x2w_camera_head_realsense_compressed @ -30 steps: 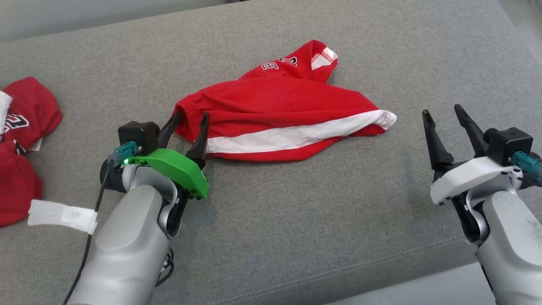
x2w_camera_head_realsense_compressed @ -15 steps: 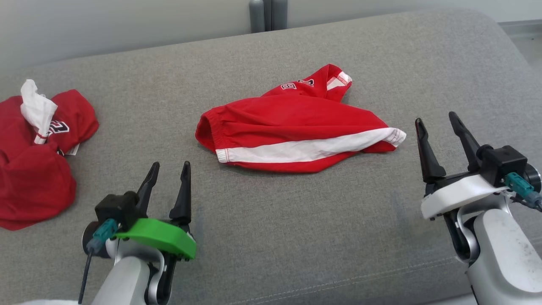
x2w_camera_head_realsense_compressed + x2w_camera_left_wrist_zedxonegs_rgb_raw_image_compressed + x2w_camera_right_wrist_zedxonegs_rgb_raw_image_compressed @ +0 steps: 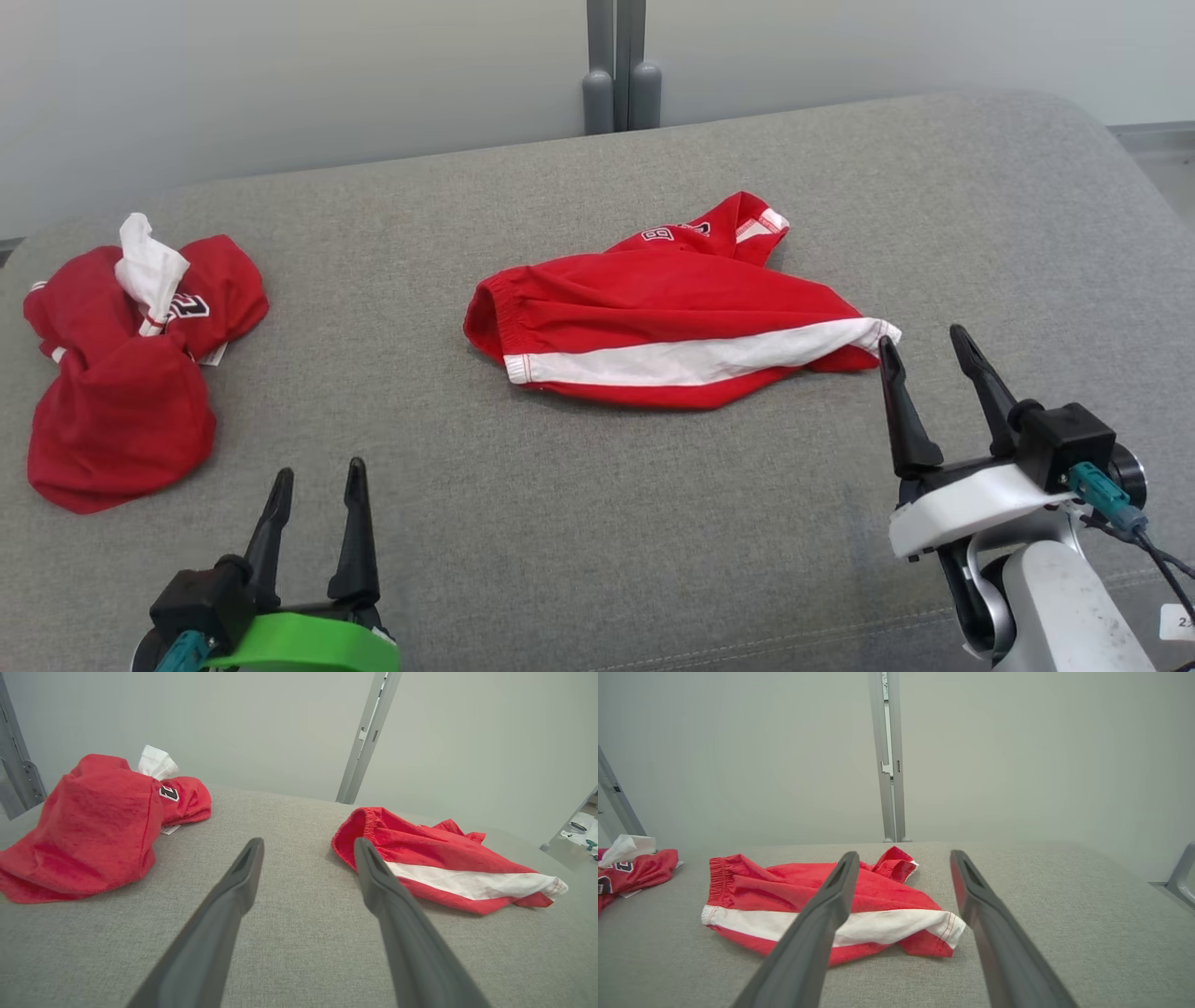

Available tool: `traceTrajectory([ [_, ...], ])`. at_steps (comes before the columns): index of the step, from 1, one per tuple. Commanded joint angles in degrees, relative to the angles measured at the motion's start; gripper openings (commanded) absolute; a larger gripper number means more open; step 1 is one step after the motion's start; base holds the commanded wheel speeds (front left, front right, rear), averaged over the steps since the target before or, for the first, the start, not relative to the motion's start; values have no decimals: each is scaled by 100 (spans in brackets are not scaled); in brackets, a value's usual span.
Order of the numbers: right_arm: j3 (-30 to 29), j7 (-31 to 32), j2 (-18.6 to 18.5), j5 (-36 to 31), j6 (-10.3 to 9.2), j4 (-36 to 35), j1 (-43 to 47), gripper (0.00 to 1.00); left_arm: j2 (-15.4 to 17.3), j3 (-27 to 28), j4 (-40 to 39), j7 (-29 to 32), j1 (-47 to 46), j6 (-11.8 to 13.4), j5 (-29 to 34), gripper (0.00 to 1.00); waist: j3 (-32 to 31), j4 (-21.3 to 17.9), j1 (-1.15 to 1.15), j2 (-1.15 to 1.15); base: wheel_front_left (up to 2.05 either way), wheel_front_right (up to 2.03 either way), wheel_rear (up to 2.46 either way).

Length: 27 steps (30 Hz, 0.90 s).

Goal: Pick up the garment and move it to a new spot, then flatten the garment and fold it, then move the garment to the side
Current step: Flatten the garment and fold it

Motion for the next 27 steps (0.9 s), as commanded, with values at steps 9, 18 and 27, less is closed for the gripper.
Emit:
traceTrajectory([
  [9,-18,-16,190,-87,-2,13,315,100,-80,316,-322,-3,551,162,180,100,-224,40,0,0,0,0,0],
  [18,59,-17,223,-142,-2,143,234,100,-119,350,-234,-3,554,74,347,100,-295,91,0,0,0,0,0],
  [27,99,-18,232,-114,-2,189,233,100,-106,315,-124,-3,474,22,384,100,-325,100,0,0,0,0,0],
])
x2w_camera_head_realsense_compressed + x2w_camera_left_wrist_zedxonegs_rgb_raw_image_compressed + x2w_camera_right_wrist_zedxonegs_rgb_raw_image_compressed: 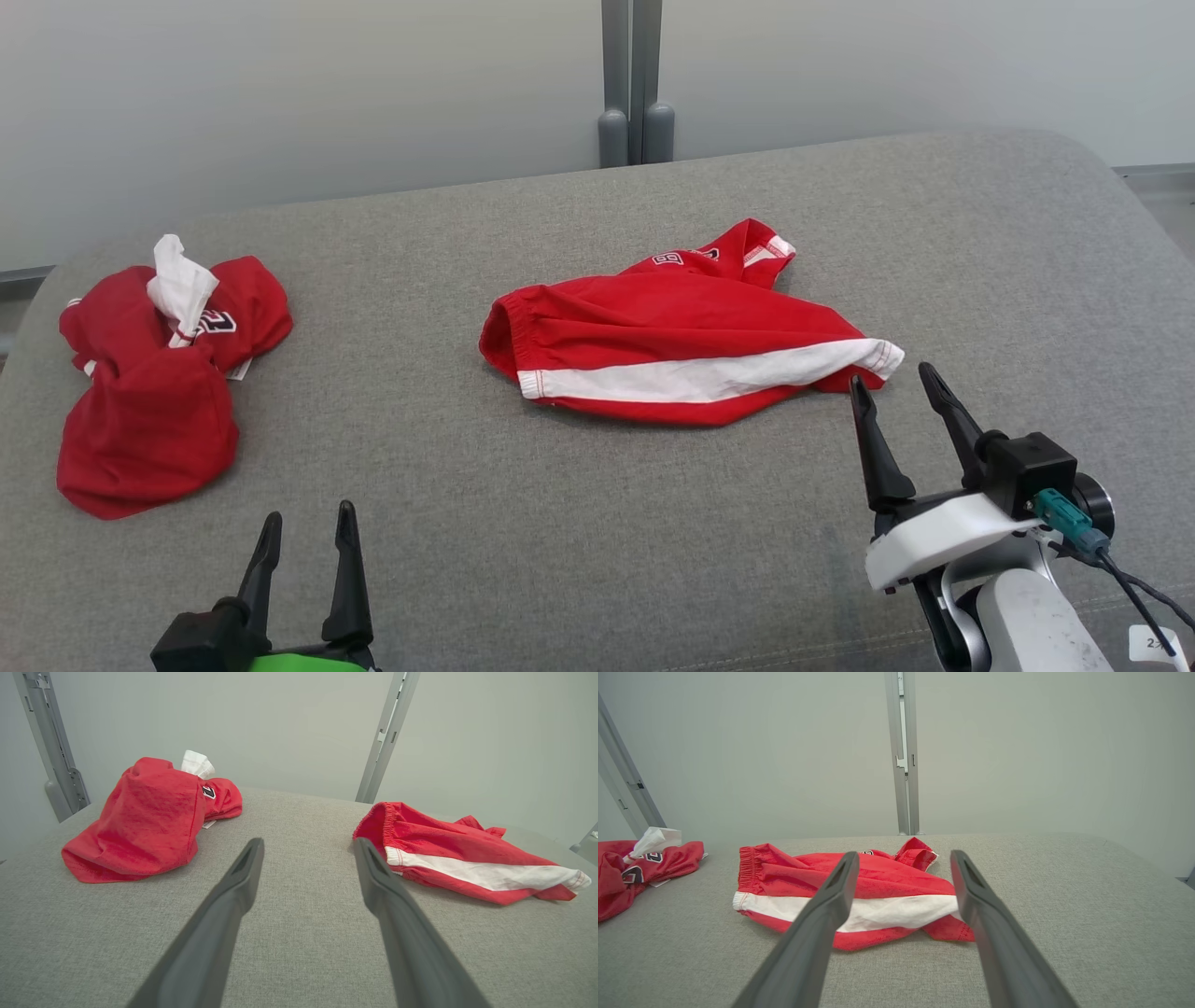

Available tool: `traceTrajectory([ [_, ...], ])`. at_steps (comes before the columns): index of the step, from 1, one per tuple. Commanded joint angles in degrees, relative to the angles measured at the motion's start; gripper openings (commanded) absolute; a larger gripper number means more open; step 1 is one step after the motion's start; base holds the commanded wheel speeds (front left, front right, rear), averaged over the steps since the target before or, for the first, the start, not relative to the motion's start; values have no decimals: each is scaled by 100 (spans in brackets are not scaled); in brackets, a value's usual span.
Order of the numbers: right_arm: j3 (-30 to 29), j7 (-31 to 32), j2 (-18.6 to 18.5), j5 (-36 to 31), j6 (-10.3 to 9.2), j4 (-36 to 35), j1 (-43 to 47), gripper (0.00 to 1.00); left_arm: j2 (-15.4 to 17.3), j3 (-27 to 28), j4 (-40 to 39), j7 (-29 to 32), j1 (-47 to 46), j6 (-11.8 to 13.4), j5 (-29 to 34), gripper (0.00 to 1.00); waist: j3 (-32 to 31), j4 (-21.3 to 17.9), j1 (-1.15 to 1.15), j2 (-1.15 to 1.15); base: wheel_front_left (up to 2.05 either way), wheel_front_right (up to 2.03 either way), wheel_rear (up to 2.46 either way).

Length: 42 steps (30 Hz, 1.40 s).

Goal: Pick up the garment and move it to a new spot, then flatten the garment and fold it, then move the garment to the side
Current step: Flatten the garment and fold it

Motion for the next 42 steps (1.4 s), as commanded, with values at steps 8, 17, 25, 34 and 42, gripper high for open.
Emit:
traceTrajectory([
  [8,31,-17,-7,78,-2,39,0,100,73,-96,97,51,-140,-73,43,100,16,-17,0,0,0,0,0],
  [17,198,-16,-8,123,-2,50,-104,100,65,-556,668,679,-874,-508,-35,100,191,-220,0,0,0,0,0],
  [25,256,-17,-10,112,-2,-10,-240,100,-79,-810,1507,1031,-1865,-741,-149,100,586,-489,0,0,0,0,0],
  [34,235,-16,-8,156,-2,-146,-442,100,-170,-1022,2560,1147,-2954,-913,-379,100,1153,-769,0,0,0,0,0],
  [42,217,-17,-8,189,-2,-227,-557,100,-227,-1107,3361,1076,-3549,-974,-763,100,1418,-882,0,0,0,0,0],
])
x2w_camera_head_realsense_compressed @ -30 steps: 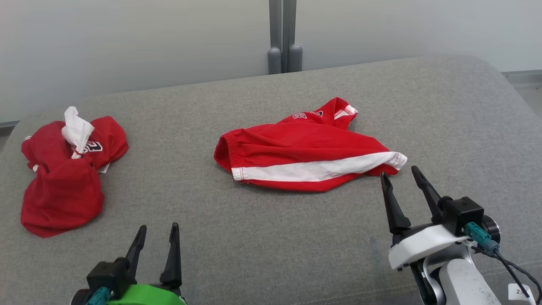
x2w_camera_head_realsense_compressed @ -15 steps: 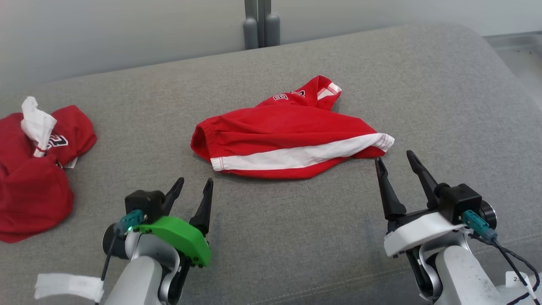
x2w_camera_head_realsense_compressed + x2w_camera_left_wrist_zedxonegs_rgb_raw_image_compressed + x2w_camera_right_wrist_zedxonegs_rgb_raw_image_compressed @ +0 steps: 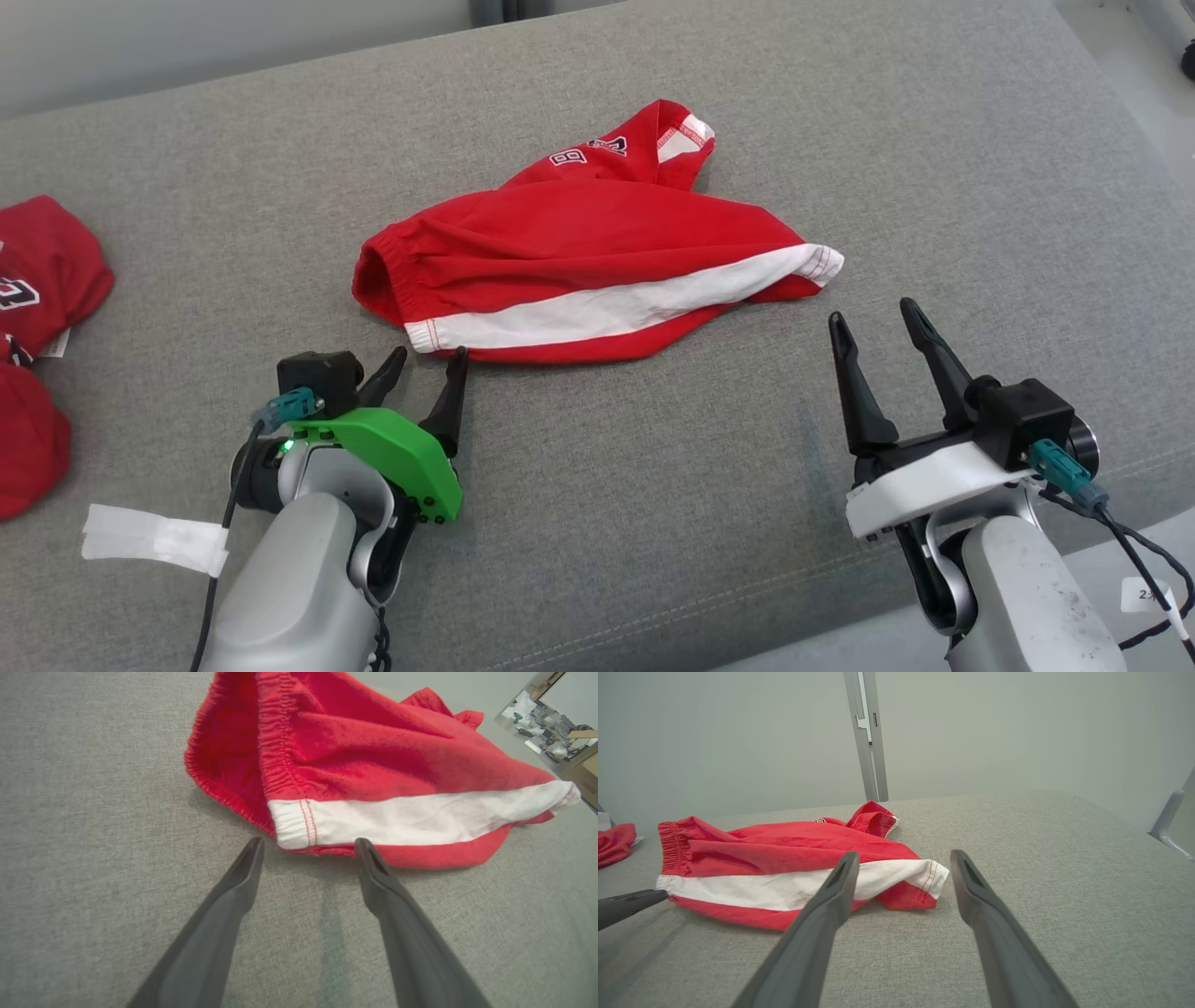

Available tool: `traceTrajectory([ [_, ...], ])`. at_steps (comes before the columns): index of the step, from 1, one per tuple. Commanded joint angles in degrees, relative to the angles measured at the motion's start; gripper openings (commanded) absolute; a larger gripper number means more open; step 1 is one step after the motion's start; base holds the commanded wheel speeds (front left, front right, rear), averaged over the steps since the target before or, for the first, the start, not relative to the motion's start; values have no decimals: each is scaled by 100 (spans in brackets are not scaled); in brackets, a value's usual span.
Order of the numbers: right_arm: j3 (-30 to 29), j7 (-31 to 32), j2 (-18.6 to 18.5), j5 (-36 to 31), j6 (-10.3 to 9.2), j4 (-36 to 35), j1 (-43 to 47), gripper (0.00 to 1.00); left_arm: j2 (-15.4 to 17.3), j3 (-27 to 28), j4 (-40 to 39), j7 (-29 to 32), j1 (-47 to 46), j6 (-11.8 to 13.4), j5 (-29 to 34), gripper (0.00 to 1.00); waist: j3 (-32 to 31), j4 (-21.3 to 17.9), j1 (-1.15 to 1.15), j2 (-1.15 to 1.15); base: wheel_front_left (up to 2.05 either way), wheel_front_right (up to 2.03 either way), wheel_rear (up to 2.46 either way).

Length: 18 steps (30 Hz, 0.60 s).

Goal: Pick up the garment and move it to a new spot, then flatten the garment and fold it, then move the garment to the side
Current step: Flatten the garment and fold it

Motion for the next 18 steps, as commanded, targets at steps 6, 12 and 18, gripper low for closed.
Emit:
traceTrajectory([
  [6,-12,-18,-14,35,-2,-46,-99,100,-9,-24,323,-209,-383,-40,-251,100,155,-68,-1,0,0,0,0],
  [12,-16,-18,-14,40,-2,-18,-123,100,-9,-361,237,-310,-486,-43,-576,100,182,-60,-1,0,0,0,0],
  [18,-46,-18,-14,44,-2,-4,-126,100,143,-663,135,-324,-483,-44,-885,11,185,-43,-1,0,0,0,0],
])
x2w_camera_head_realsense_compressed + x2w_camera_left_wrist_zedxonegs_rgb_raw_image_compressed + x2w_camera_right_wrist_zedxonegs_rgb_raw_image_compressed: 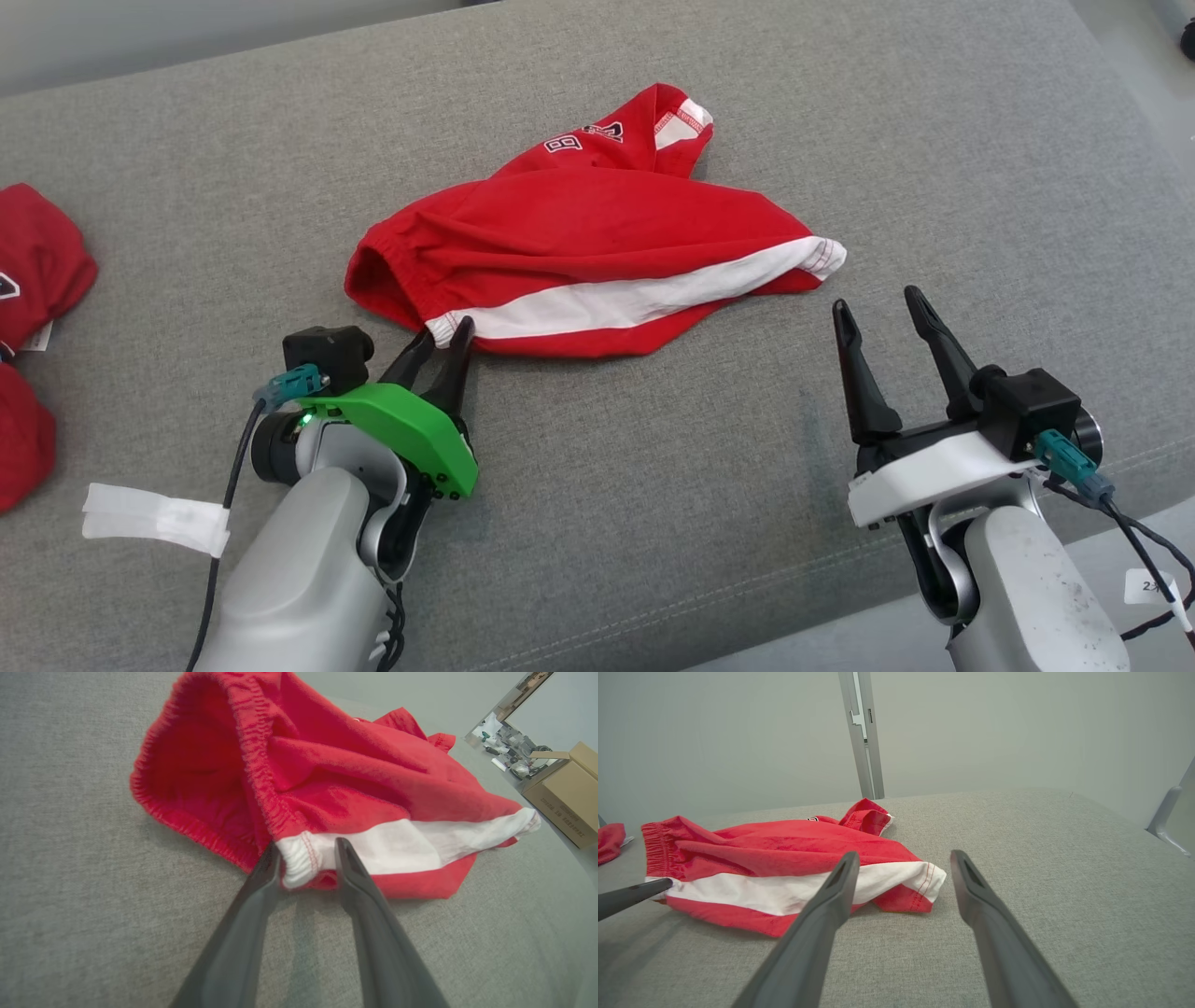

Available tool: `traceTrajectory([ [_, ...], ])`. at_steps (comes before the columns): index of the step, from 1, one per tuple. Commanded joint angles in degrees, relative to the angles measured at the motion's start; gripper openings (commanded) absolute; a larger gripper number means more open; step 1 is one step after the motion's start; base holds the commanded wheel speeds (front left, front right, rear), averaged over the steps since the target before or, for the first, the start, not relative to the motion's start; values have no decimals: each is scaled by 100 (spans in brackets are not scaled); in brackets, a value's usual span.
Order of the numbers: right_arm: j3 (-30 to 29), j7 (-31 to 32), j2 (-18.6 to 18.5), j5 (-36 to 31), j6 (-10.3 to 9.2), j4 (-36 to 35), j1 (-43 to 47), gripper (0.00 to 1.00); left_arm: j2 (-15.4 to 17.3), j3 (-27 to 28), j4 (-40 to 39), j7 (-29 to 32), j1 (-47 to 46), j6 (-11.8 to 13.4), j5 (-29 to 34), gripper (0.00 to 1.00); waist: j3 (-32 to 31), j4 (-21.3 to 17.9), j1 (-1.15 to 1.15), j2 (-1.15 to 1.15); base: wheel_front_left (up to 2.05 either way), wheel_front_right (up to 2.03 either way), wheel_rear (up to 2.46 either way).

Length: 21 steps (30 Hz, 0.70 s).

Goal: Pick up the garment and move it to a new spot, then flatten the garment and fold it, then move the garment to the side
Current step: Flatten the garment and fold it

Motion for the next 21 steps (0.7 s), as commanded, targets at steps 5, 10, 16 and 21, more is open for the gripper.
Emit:
traceTrajectory([
  [5,16,-18,-14,37,-2,38,-53,100,149,-161,52,-115,-111,-26,-76,0,5,-2,0,0,0,0,0],
  [10,-155,-18,-75,-23,-2,351,-241,100,207,-220,162,-310,-162,-27,-85,0,34,9,0,0,0,0,0],
  [16,-220,26,-264,249,-2,1085,-703,100,189,-214,293,-465,-230,-26,-133,0,71,82,0,0,0,0,0],
  [21,-136,53,-338,912,-2,1777,-1177,100,161,-257,352,-522,-309,-23,-173,0,107,161,0,0,0,0,0],
])
